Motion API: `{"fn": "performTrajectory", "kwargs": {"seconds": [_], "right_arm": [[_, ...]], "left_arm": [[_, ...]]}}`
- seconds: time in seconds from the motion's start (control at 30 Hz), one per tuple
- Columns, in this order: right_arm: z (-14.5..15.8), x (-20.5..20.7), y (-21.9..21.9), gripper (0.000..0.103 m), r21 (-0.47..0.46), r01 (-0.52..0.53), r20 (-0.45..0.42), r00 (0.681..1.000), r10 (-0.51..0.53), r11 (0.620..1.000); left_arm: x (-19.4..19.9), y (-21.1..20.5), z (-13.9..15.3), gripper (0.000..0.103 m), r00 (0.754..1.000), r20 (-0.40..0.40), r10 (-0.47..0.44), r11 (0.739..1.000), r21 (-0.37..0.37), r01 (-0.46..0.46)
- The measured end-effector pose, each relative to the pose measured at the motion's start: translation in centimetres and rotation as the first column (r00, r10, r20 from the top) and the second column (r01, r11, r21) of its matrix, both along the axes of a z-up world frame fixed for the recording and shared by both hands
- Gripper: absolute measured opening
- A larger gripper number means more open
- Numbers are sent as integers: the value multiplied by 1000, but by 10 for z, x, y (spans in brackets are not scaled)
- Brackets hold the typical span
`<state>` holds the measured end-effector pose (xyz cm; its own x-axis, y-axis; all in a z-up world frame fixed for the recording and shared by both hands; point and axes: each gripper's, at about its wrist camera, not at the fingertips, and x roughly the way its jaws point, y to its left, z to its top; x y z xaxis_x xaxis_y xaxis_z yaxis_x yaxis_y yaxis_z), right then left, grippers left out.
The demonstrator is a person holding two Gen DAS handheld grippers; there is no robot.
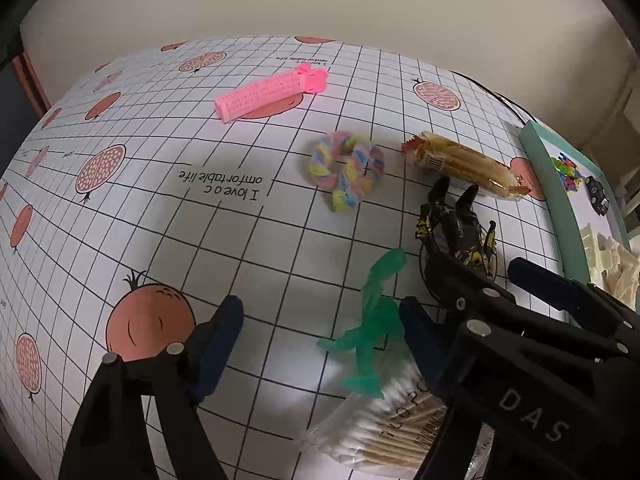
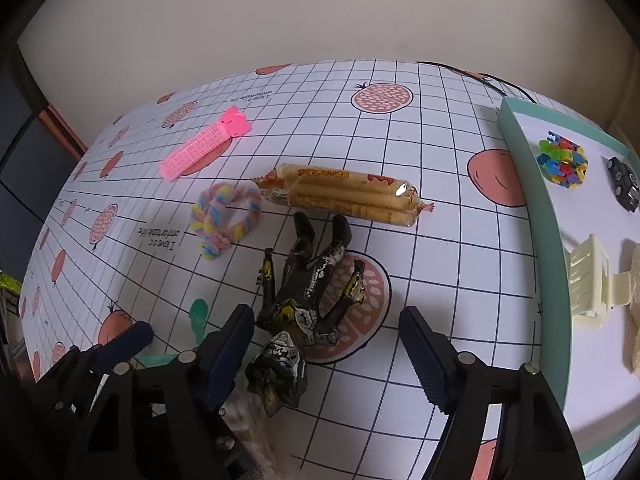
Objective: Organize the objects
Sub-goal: 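Grasp the green figure with the left gripper while the right grasps the black candy pack, then carry the green figure with the left gripper while the right carries the candy pack to the tray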
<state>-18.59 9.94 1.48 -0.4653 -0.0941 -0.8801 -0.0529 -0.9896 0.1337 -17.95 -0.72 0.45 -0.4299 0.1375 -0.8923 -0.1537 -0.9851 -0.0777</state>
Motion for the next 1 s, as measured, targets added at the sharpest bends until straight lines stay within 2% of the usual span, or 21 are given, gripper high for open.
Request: {"fn": "performTrajectory", "kwargs": {"seconds": [0.3,0.4,0.67,1.0], "right_arm": [[0,1,4,46,14,11,4,1000,-11,1000],[2,1,8,40,4,23,2,1000,-23,1000],[8,-1,16,34,-44,38,3,999,-38,998],[8,1,17,31,-50,22,5,1000,-22,999]], "left_arm": [[3,7,3,54,999,-10,-46,999,14,46],[4,6,3,48,999,-12,-44,999,25,44],[0,0,3,35,1000,-13,-19,998,61,20],[-7,-11,2,34,1000,2,12,991,135,-12]]}}
